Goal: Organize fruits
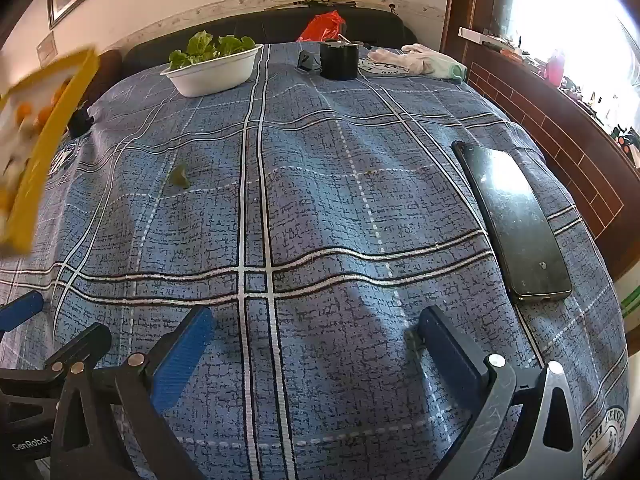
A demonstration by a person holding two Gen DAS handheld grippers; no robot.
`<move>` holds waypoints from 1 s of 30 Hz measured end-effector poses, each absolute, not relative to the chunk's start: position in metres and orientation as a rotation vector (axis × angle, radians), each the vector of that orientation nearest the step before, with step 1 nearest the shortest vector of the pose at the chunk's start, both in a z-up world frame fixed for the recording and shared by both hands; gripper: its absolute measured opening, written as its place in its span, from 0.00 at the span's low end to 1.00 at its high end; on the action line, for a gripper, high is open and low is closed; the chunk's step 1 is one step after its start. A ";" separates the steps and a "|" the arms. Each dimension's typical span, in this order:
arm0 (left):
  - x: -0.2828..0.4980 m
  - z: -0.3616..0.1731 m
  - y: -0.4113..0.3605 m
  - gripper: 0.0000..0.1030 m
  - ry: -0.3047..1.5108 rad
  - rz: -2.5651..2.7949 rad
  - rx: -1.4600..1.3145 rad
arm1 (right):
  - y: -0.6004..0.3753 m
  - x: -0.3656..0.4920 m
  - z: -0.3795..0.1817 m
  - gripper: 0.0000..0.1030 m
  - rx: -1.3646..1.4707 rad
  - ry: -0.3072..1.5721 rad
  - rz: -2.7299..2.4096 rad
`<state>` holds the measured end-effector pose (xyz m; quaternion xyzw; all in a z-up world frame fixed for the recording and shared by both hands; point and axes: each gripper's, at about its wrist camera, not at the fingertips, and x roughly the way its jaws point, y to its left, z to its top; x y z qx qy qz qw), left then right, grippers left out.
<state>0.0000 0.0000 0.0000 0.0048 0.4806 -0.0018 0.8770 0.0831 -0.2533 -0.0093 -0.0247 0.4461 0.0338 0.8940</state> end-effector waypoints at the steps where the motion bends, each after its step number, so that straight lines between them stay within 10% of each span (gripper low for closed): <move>1: 0.000 0.000 0.000 1.00 1.002 -0.004 0.010 | -0.253 0.083 -0.009 1.00 -0.051 0.925 0.070; 30: -0.002 0.001 0.002 1.00 1.005 -0.003 0.009 | -0.257 0.085 -0.010 1.00 -0.048 0.927 0.074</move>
